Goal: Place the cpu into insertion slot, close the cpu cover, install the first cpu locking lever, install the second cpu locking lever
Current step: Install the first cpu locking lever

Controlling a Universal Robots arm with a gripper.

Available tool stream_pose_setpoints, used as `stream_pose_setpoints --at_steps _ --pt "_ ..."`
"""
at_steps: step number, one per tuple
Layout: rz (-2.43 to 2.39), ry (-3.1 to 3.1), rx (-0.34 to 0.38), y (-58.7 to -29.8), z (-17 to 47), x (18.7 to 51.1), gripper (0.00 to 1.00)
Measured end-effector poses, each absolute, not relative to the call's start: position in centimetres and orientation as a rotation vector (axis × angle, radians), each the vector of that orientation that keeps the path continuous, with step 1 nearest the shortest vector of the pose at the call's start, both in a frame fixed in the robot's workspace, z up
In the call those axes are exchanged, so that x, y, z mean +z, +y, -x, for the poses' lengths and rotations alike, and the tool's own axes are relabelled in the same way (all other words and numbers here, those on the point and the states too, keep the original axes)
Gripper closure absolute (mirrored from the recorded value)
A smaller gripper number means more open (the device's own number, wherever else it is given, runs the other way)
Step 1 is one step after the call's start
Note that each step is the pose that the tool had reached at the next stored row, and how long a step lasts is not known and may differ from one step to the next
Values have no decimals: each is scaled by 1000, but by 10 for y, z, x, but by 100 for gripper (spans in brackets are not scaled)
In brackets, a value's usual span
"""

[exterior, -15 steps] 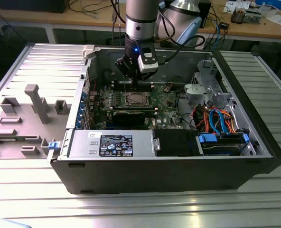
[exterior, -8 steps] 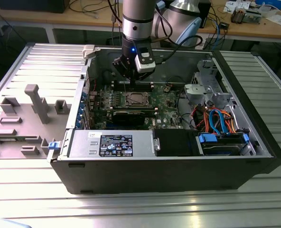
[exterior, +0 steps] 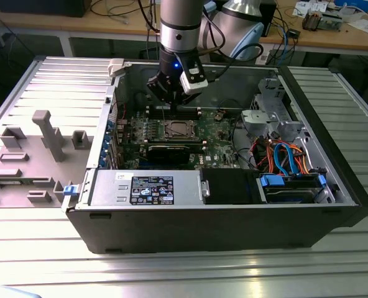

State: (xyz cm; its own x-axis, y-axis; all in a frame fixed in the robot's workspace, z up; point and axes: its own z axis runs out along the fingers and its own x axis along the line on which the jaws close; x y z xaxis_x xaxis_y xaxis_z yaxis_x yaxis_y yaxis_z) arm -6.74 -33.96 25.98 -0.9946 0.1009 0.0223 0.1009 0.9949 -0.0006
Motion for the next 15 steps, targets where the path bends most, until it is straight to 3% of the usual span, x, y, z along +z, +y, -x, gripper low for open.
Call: stream_pose_setpoints --at_steps 15 --pt "36 -3119 0 -340 67 260 89"
